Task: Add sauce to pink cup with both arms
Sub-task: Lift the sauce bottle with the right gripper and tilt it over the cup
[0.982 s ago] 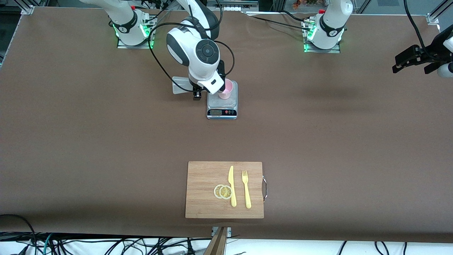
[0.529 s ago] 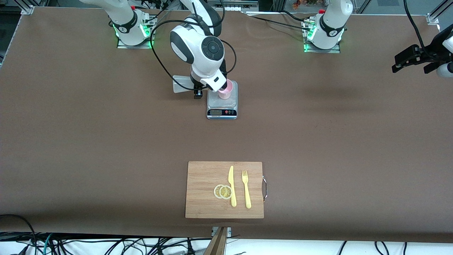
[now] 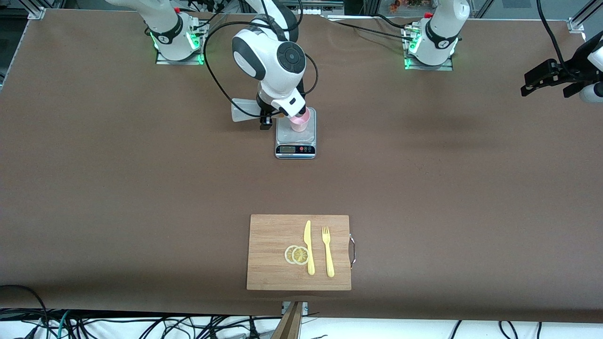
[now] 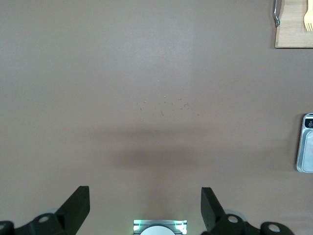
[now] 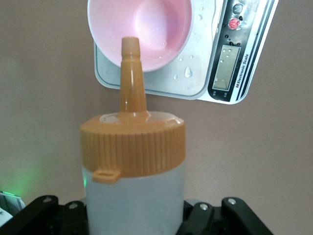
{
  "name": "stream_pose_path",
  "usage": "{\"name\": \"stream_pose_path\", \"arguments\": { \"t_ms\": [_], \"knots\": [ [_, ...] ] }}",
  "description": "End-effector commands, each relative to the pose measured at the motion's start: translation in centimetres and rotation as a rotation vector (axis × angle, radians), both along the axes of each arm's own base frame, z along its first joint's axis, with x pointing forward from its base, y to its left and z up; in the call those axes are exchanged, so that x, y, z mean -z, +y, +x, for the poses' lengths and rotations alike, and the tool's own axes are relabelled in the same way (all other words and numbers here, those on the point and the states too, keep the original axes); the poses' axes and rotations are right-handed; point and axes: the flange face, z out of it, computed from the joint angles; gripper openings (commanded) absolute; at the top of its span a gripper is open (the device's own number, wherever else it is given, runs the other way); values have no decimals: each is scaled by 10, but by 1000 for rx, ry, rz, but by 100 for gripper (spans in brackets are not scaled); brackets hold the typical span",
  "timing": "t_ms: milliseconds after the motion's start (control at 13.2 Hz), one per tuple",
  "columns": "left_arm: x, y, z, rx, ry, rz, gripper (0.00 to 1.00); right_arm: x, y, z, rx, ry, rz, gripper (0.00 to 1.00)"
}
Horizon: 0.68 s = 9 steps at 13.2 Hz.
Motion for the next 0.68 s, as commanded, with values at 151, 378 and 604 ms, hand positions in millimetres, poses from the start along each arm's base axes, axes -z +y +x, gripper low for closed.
{"name": "stream_pose_path", "arguments": {
  "t_ms": [151, 378, 604],
  "knots": [
    [-3, -2, -8, -5, 4, -2, 100, -4, 2, -1, -12, -22, -31, 0],
    [-3, -2, -8, -6, 4, -2, 100, -4, 3, -3, -25, -31, -42, 0],
    [-3, -2, -8, -5, 4, -2, 100, -4, 3, -3, -36, -37, -54, 0]
  ]
}}
